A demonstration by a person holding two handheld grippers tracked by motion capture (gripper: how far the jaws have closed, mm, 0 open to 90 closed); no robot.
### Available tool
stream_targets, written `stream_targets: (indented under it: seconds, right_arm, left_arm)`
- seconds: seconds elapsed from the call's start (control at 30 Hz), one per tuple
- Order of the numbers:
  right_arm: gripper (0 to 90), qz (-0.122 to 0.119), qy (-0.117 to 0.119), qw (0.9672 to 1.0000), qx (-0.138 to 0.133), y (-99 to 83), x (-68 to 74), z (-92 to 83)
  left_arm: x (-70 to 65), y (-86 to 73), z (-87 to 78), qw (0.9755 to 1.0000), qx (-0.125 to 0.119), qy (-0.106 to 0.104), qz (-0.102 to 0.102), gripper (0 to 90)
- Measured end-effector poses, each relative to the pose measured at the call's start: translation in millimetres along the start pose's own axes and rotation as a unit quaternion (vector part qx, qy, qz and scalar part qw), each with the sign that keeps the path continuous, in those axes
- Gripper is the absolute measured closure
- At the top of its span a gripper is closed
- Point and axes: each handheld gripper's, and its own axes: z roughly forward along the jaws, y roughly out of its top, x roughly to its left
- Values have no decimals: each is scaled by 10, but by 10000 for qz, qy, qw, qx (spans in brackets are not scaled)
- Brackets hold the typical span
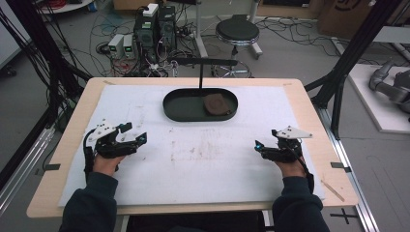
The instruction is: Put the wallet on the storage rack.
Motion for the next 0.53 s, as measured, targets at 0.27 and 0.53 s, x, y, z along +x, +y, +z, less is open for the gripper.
stream_targets:
  seconds: [0.27, 0.53]
  right_arm:
    - [215, -153, -70, 9999, 31, 2, 21, 15]
    - [215, -101, -108, 9999, -4, -4, -3, -1]
  left_arm:
    - [0, -5, -4, 10000, 38, 16, 28, 199]
    - [31, -8, 10, 10000, 18, 77, -35, 199]
